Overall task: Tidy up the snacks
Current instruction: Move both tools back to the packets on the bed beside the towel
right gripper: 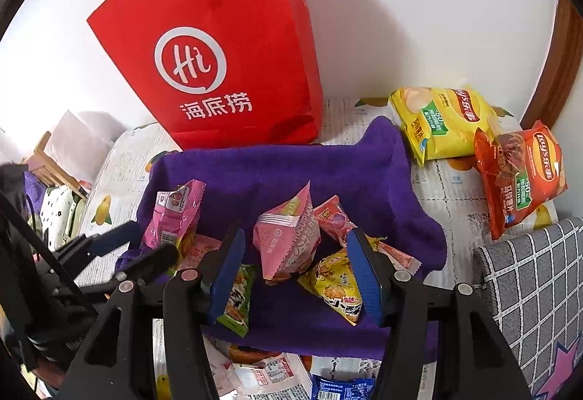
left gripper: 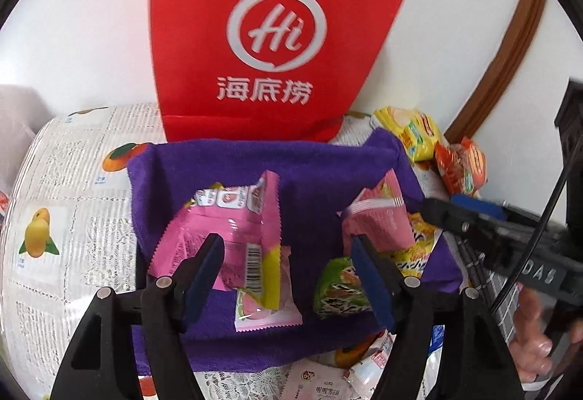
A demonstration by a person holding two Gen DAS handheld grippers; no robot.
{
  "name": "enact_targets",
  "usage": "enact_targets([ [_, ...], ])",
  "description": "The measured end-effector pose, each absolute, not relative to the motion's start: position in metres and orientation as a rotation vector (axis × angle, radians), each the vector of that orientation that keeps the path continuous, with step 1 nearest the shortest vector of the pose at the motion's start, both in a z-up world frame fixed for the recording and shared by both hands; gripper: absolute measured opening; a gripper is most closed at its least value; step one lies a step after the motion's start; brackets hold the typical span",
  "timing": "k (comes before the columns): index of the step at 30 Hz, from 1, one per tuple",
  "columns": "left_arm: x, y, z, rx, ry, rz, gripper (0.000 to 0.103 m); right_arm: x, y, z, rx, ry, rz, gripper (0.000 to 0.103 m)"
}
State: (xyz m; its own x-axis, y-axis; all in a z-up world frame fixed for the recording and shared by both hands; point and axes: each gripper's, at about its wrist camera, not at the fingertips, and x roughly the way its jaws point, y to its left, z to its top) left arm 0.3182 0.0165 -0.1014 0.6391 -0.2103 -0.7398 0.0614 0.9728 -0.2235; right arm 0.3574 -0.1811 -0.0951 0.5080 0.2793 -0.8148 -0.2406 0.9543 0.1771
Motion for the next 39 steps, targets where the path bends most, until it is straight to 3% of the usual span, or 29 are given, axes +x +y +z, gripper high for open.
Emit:
enact_targets([
  [16, 0.306, 0.020, -0.082, -0.170, 0.844, -0.079, 0.070, 0.323, -0.174, -0.066, -0.028, 0.882, 0.286, 0.058],
  [24, 0.281, 0.026, -0.079, -0.200, 0.824, -0.075, 0.070, 0.279, -0.195, -0.095, -0.065, 0.903, 0.237, 0.058],
  [39, 0.219, 0.012, -0.124, -0.104, 0.894, -0.121, 0.070, 0.222, -0.236, -0.142, -0.020, 0.879, 0.139, 0.058],
])
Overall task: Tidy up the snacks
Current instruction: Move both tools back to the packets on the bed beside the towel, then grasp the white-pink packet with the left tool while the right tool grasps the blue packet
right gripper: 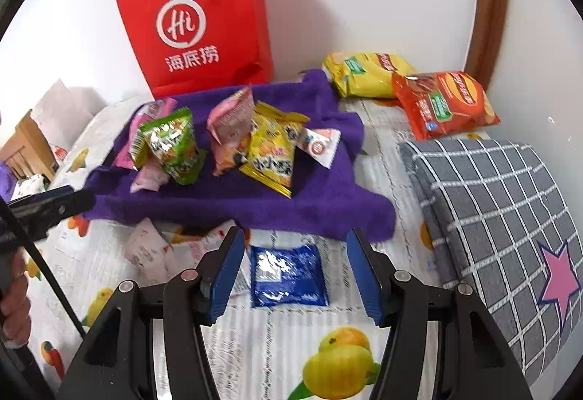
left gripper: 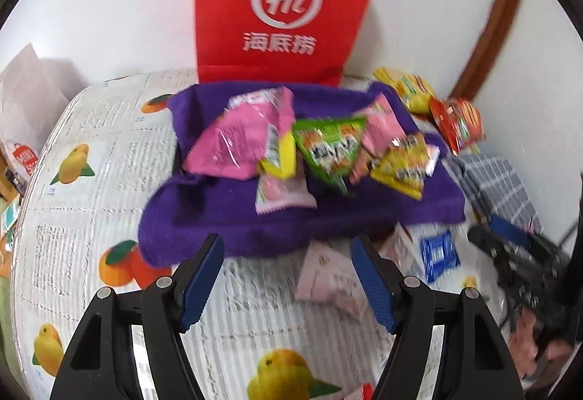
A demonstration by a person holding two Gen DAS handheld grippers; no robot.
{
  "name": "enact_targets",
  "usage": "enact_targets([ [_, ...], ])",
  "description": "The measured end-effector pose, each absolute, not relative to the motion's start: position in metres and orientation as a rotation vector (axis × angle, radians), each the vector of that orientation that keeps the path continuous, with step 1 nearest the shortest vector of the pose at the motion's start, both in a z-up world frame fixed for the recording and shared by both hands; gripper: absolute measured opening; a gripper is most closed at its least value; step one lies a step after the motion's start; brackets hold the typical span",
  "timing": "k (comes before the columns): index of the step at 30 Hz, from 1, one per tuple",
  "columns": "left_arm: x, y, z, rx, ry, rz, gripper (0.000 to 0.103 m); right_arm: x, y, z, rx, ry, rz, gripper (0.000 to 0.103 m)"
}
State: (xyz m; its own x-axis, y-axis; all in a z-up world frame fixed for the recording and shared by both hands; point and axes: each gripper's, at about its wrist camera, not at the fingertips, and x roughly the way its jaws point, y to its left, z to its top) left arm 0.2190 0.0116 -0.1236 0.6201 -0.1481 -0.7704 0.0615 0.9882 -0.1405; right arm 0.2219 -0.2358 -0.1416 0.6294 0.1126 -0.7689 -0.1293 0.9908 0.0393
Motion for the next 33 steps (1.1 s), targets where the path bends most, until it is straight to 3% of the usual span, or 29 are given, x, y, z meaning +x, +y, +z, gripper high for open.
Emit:
enact_targets([
  [20, 0.221, -0.004, -0.170, -0.070, 0.979, -0.236, 0.070, 0.235, -0.234, -0.188, 0.007, 0.967, 0.178, 0.058],
  [23, 0.224, -0.013, -0.172, -0.029, 0.989, -0.251, 0.071, 0.235, -0.231, -0.191, 0.010, 0.962, 0.202, 0.066],
  [27, 0.229, -0.030, -0.184, 0.055, 1.024, -0.264, 0.071, 0.236, -0.229, -0.197, 0.017, 0.958, 0.212, 0.067],
  [33, 0.229, -0.051, -0.192, 0.187, 1.009, -0.265, 0.082, 0.232, -0.226, -0.199, -0.006, 0.935, 0.242, 0.067],
])
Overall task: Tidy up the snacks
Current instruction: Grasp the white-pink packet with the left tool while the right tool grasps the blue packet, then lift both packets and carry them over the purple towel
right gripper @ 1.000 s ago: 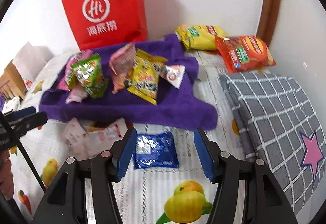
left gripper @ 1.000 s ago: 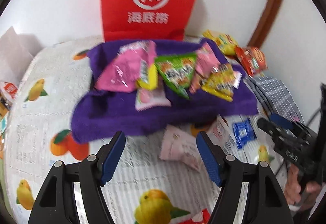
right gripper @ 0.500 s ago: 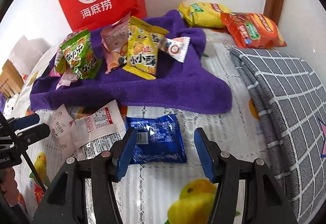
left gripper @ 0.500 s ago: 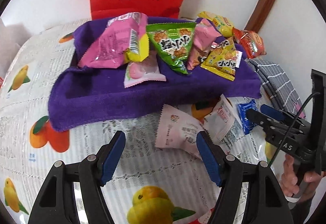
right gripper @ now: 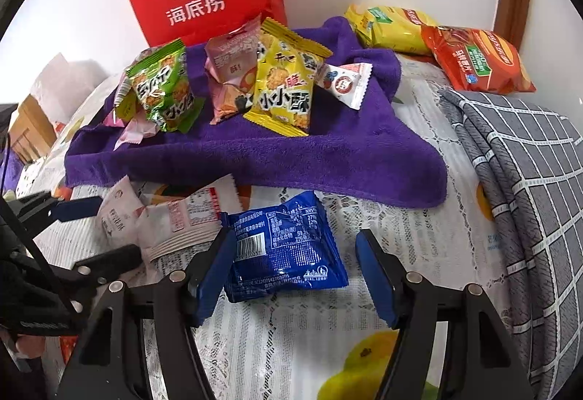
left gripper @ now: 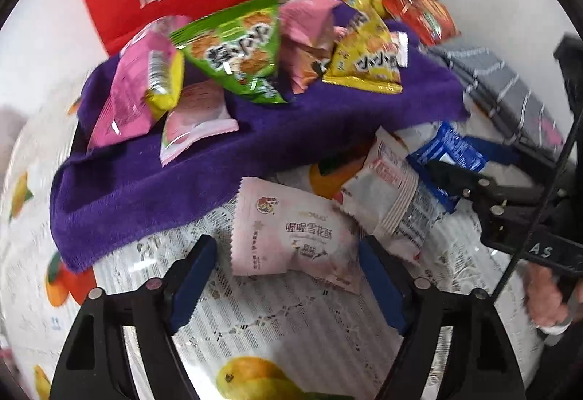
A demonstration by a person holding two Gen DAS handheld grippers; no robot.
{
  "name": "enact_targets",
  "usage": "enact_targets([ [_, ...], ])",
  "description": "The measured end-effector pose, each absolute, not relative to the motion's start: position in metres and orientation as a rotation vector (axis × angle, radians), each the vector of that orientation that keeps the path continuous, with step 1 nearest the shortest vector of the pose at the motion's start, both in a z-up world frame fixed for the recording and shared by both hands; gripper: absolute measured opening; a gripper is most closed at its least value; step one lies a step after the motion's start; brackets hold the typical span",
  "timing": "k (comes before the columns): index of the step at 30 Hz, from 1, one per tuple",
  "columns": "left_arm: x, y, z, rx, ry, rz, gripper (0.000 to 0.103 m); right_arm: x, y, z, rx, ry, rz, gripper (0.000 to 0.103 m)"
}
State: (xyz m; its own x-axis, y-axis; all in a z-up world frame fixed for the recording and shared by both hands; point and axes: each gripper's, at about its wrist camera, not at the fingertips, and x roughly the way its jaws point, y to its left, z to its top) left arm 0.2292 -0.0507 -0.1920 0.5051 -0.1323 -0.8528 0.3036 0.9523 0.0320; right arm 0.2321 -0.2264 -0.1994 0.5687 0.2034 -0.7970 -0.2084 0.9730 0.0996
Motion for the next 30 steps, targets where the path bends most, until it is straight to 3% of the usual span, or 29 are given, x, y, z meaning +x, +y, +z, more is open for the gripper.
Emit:
enact_targets([
  [3, 0.232, -0.055, -0.194, 0.205, 1.009, -0.269, 0.088, 0.231, -0.229, -0.200, 0.010, 0.930, 0.251, 0.067],
  [8, 0.234, -0.058, -0.194, 0.210, 1.001, -0.271, 0.089, 0.230, -0.230, -0.201, 0.018, 0.923, 0.255, 0.068],
  [10, 0.232, -0.058, -0.193, 0.206, 0.990, -0.276, 0.082, 0.229, -0.229, -0.200, 0.006, 0.920, 0.256, 0.065],
  [11, 0.230, -0.058, -0.192, 0.205, 0.985, -0.278, 0.071, 0.228, -0.229, -0.200, 0.004, 0.920, 0.257, 0.055],
  [14, 0.222, -0.058, -0.190, 0.205, 0.983, -0.285, 0.057, 0.222, -0.228, -0.198, 0.006, 0.925, 0.264, 0.043],
  [19, 0.211, -0.054, -0.186, 0.165, 0.986, -0.304, 0.045, 0.211, -0.230, -0.193, 0.056, 0.946, 0.312, 0.017],
  [30, 0.189, -0.008, -0.152, 0.058, 0.931, -0.254, 0.040, 0.190, -0.233, -0.152, 0.072, 0.890, 0.278, 0.016],
])
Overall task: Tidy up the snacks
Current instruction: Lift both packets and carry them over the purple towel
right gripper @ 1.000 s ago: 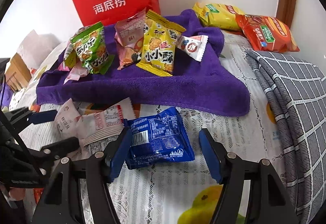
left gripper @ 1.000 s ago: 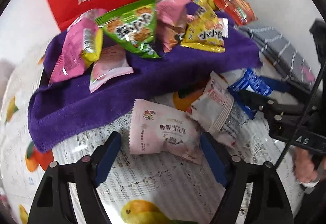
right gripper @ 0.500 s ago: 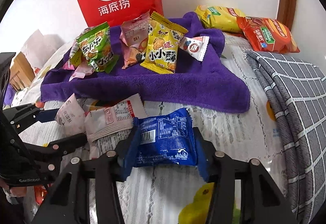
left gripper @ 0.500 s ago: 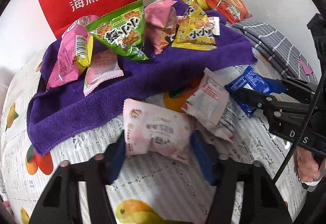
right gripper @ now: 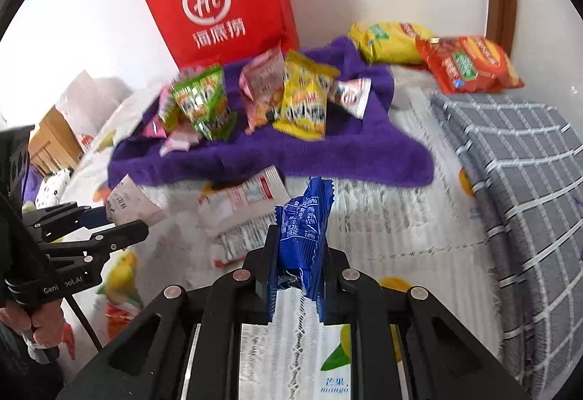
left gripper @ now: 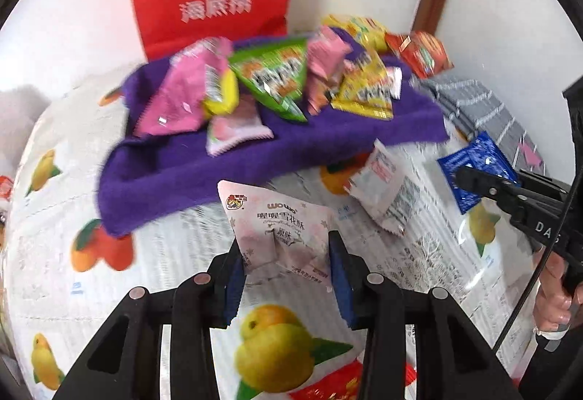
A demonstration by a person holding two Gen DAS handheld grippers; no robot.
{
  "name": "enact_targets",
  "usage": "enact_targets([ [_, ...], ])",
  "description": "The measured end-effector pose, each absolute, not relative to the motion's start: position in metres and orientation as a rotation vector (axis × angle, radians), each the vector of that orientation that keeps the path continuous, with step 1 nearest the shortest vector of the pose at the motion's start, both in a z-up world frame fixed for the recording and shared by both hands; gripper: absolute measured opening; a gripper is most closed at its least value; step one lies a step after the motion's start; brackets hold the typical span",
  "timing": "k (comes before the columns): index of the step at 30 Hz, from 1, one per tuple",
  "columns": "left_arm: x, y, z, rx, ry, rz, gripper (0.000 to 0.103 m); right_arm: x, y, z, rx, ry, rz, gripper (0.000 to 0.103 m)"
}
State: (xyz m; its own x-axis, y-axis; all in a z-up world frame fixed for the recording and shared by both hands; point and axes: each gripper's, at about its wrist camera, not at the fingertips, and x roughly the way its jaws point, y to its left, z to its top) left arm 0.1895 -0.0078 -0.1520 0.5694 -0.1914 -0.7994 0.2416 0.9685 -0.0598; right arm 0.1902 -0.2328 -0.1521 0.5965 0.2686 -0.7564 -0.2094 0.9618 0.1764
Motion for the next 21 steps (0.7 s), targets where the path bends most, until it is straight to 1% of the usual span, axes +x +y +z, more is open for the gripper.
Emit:
enact_targets([
  [13, 0.205, 0.025, -0.069, 0.016, 0.785, -0.085, 0.040, 0.226, -0.226, -0.035, 0.101, 0.763, 0.238, 0.016],
  [21, 0.236, 0.034, -0.038, -0.019, 0.734, -0.056, 0.040, 0.260, -0.202, 0.001, 0.090, 0.724, 0.267, 0.016],
])
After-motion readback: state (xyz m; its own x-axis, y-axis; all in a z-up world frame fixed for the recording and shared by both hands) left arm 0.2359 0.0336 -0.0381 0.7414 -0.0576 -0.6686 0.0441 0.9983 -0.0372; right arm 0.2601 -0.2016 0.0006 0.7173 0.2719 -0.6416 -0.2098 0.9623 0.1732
